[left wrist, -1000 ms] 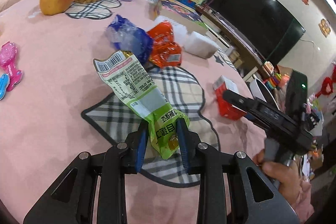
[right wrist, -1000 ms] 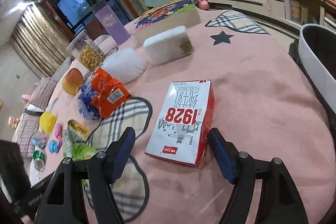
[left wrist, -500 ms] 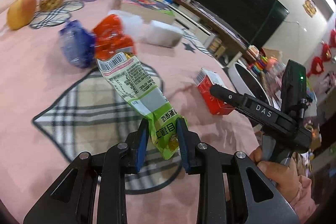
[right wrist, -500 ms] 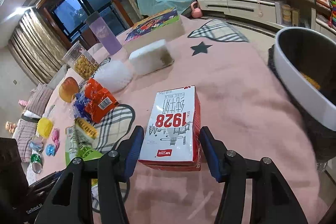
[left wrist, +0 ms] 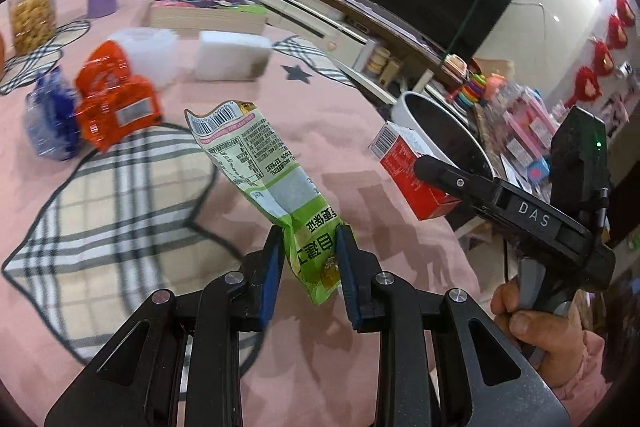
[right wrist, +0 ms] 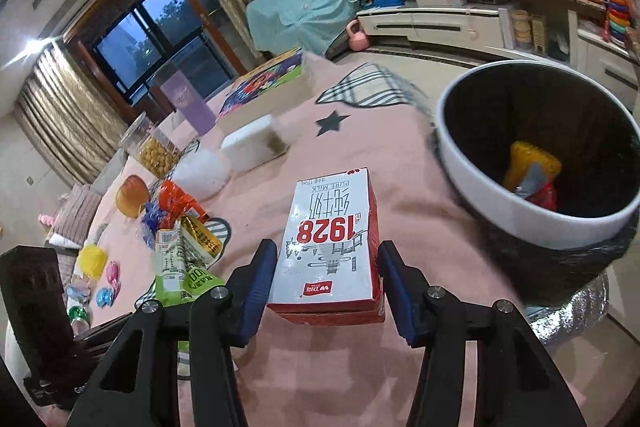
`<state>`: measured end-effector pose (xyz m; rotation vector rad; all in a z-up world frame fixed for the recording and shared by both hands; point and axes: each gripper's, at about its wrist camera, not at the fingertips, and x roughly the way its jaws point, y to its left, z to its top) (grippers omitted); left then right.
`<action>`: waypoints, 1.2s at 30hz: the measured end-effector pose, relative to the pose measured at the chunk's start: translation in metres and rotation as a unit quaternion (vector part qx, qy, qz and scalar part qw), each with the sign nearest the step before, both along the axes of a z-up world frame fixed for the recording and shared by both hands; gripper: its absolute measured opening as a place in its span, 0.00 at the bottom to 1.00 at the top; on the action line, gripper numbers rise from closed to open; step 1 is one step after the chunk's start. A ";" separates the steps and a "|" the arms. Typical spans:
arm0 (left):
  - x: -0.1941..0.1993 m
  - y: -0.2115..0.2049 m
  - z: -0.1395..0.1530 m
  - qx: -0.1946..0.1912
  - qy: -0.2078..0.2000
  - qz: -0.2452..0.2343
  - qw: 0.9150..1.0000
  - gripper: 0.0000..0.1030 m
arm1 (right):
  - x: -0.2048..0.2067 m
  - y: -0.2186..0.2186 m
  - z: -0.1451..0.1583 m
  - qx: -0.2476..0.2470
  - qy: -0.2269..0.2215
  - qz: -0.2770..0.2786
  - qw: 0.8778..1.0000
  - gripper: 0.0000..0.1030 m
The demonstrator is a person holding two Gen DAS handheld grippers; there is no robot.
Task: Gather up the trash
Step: 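Carry the green pouch and milk carton from the table toward the bin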
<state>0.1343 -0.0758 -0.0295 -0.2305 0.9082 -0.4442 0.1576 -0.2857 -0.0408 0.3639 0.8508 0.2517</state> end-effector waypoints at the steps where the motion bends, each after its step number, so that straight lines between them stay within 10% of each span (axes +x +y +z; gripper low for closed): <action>1: 0.001 -0.006 0.001 0.001 -0.001 -0.006 1.000 0.22 | -0.001 -0.005 0.001 0.000 -0.001 -0.006 1.000 0.52; 16: 0.016 -0.068 0.018 0.012 -0.018 -0.061 0.998 0.19 | -0.011 -0.054 0.016 0.014 -0.021 -0.046 0.999 0.51; 17: 0.017 -0.072 0.020 0.011 -0.020 -0.064 0.998 0.19 | -0.011 -0.057 0.018 0.014 -0.023 -0.048 0.998 0.41; 18: 0.018 -0.075 0.022 0.011 -0.023 -0.068 0.997 0.19 | -0.011 -0.060 0.019 0.017 -0.023 -0.050 0.998 0.09; 19: 0.019 -0.079 0.023 0.011 -0.025 -0.071 0.997 0.19 | -0.010 -0.065 0.019 0.026 -0.017 -0.052 0.998 0.06; 26: 0.020 -0.087 0.019 0.014 -0.020 -0.076 0.997 0.19 | -0.011 -0.076 0.005 0.041 -0.005 -0.052 0.998 0.07; 36: 0.018 -0.059 0.001 0.012 0.004 -0.045 0.999 0.19 | -0.026 -0.069 -0.013 0.026 0.007 -0.035 0.999 0.38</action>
